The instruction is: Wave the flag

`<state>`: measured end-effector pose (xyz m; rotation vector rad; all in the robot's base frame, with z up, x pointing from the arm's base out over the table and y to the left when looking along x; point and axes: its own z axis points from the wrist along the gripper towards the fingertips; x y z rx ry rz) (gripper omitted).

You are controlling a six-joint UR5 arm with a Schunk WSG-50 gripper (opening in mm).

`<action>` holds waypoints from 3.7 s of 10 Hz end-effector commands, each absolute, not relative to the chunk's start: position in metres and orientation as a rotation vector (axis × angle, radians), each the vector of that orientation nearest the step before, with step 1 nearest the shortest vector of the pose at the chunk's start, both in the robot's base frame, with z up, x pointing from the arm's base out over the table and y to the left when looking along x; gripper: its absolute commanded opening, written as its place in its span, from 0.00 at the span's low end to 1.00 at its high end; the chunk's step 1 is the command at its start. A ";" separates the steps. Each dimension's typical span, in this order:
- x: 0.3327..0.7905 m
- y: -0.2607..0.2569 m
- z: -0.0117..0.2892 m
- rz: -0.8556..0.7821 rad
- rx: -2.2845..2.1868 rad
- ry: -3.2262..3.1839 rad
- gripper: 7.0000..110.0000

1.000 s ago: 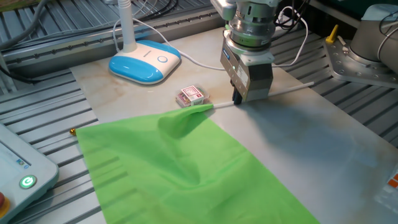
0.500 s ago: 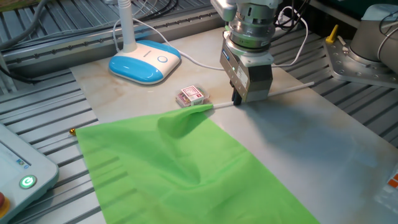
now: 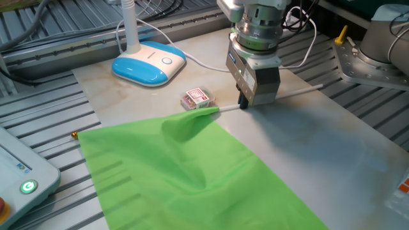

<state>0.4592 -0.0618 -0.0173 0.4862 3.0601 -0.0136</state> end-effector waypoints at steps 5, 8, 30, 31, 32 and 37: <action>0.460 -0.077 0.019 -0.039 0.411 3.076 0.00; 0.460 -0.078 0.022 -0.041 0.408 3.075 0.00; 0.466 -0.040 0.122 -0.160 0.353 3.041 0.00; 0.466 -0.036 0.120 -0.134 0.349 3.053 0.00; 0.465 -0.031 0.119 -0.101 0.347 3.063 0.00; 0.477 0.000 0.120 0.098 0.361 3.026 0.00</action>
